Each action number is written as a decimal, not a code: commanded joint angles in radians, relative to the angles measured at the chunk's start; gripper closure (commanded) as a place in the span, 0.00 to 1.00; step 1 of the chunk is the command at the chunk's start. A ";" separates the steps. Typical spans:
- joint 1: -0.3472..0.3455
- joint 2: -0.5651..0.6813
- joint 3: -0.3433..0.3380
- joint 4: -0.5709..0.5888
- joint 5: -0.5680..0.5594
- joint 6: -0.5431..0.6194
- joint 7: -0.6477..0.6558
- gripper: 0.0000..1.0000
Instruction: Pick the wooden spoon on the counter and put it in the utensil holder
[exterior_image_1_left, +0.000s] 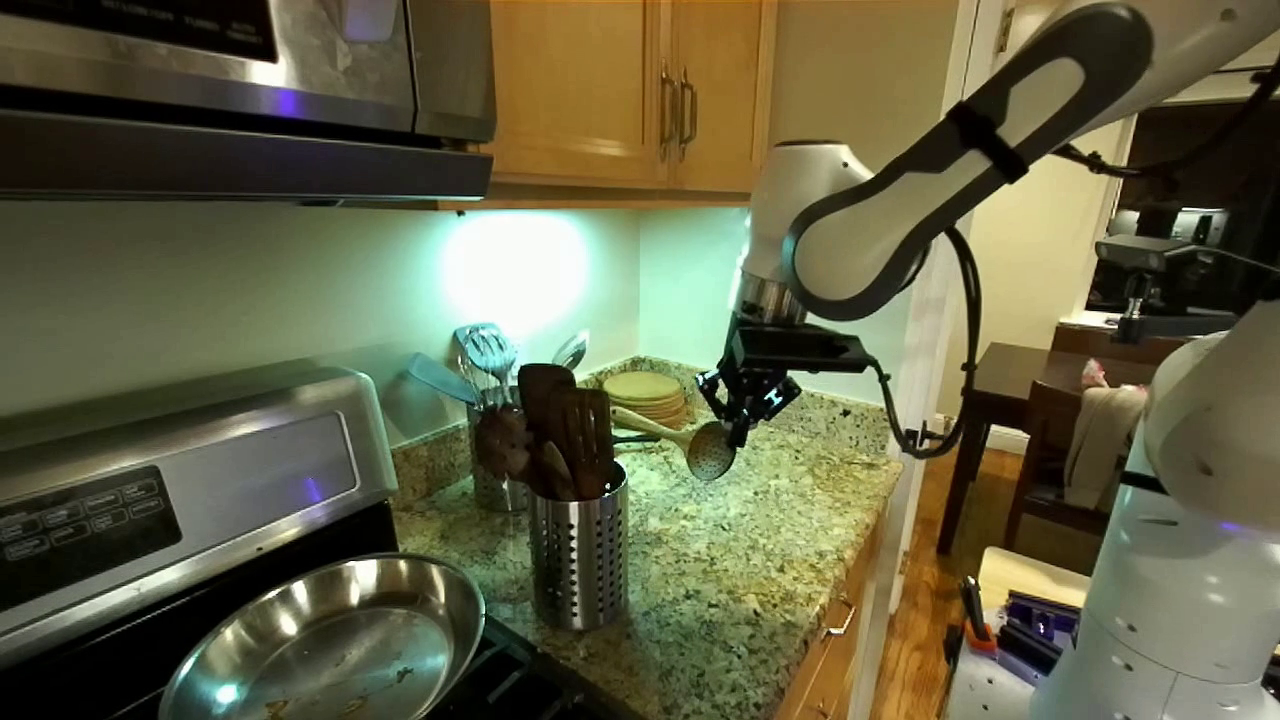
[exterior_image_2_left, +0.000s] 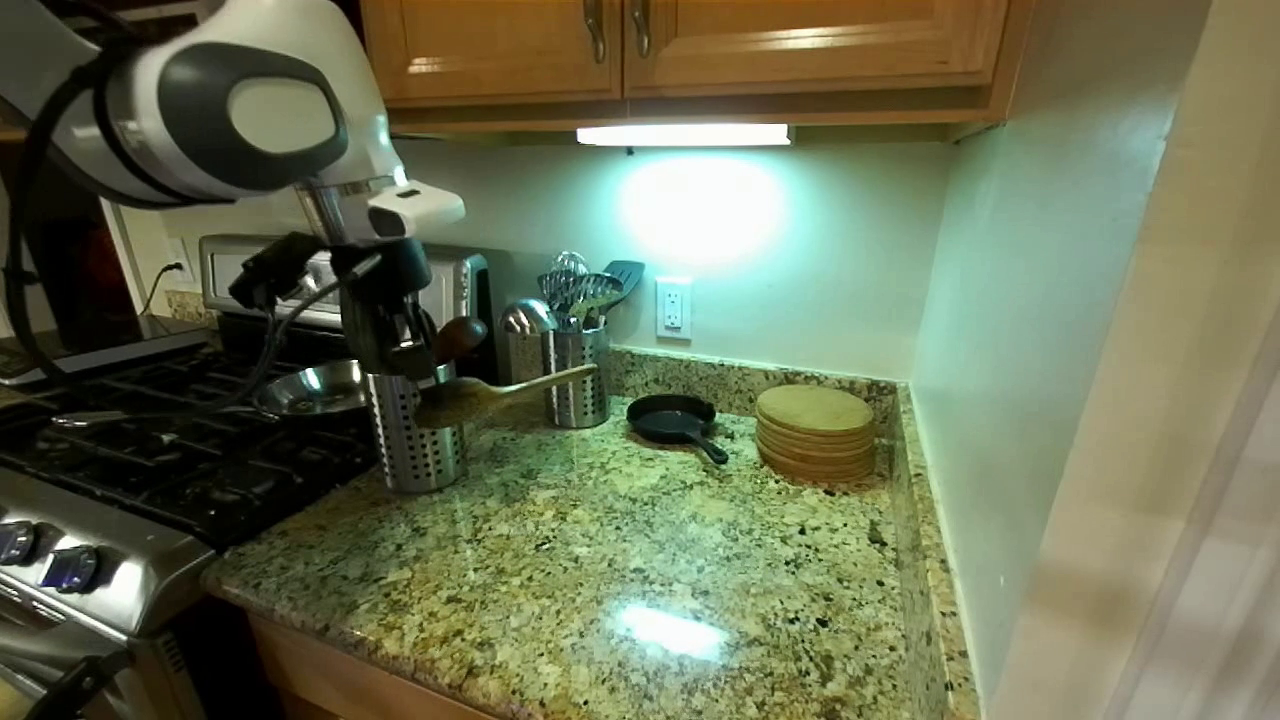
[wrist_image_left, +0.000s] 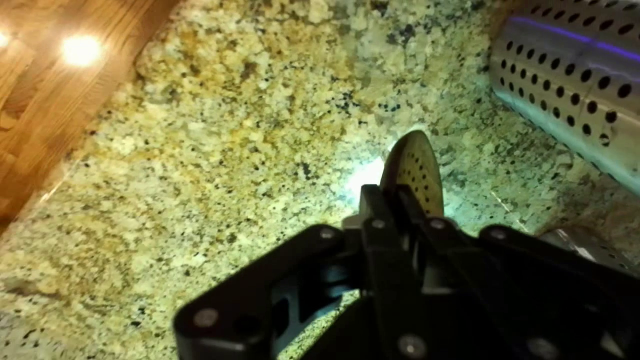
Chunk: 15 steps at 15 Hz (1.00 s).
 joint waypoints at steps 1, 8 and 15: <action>-0.034 -0.230 0.044 -0.030 -0.084 -0.215 0.003 0.95; -0.020 -0.482 0.088 -0.020 -0.183 -0.458 -0.049 0.95; -0.044 -0.535 0.080 -0.014 -0.329 -0.412 -0.224 0.95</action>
